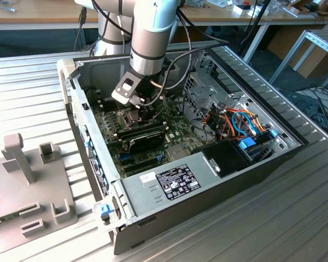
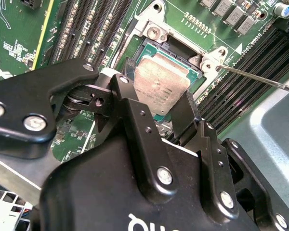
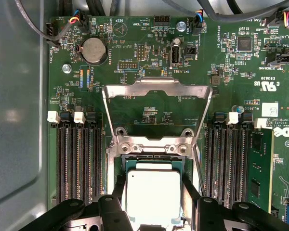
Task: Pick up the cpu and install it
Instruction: 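Place the cpu into insertion slot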
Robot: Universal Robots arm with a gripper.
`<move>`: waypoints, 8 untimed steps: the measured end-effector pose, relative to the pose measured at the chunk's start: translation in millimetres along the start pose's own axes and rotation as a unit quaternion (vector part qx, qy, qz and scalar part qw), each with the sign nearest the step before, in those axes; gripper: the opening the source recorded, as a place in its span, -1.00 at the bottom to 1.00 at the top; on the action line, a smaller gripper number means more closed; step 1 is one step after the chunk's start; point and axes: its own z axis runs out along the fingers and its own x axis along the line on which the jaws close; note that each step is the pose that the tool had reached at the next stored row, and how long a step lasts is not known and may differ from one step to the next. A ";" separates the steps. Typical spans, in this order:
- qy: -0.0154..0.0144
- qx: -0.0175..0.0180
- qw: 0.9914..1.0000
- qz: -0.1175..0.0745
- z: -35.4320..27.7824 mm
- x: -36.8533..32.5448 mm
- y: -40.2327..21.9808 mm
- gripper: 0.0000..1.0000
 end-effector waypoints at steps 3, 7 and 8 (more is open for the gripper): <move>0.000 0.000 1.000 0.000 0.6 -0.1 0.0 0.09; 0.000 0.000 1.000 0.000 0.9 0.0 0.0 0.09; 0.000 0.000 1.000 0.000 0.9 0.0 0.0 0.09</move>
